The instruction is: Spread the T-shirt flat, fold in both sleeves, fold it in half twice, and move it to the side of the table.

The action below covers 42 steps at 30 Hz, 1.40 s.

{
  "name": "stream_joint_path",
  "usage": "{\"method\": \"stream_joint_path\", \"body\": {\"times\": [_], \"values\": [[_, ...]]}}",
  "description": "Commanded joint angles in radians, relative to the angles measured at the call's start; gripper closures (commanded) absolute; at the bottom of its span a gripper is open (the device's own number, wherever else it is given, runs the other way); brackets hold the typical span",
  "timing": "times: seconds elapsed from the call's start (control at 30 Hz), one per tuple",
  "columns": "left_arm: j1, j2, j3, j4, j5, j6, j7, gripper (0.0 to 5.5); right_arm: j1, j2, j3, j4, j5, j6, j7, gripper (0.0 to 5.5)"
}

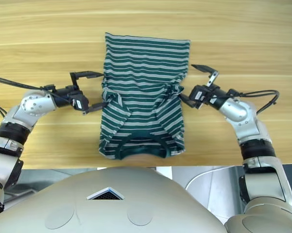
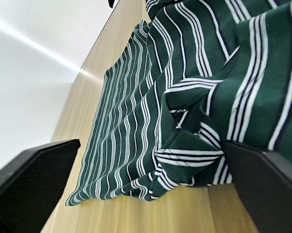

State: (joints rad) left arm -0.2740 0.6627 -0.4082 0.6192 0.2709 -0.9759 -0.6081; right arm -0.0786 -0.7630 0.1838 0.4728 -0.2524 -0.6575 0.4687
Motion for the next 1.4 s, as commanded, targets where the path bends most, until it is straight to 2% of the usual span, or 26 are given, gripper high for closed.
{"method": "stream_joint_path", "body": {"times": [0.03, 0.3, 0.63, 1.03, 1.4], "values": [[0.03, 0.014, -0.026, 0.031, 0.065, 0.036, -0.016, 0.1, 0.073, -0.052, -0.017, -0.002, -0.031, 0.042, 0.013, 0.13], [0.021, 0.007, -0.033, 0.043, 0.07, 0.038, -0.004, 0.1, 0.148, -0.092, -0.061, -0.074, 0.011, 0.044, 0.03, 0.13], [0.015, 0.005, -0.036, 0.046, 0.068, 0.035, -0.002, 0.1, 0.148, -0.097, -0.145, -0.113, 0.075, 0.041, 0.013, 0.13], [0.012, 0.0, -0.039, 0.047, 0.064, 0.036, -0.003, 0.1, 0.033, 0.003, -0.064, -0.142, 0.032, 0.07, 0.041, 0.13], [0.024, -0.004, -0.044, 0.041, 0.063, 0.035, -0.004, 0.1, 0.008, 0.046, -0.019, -0.155, 0.009, 0.083, 0.052, 0.13]]}}
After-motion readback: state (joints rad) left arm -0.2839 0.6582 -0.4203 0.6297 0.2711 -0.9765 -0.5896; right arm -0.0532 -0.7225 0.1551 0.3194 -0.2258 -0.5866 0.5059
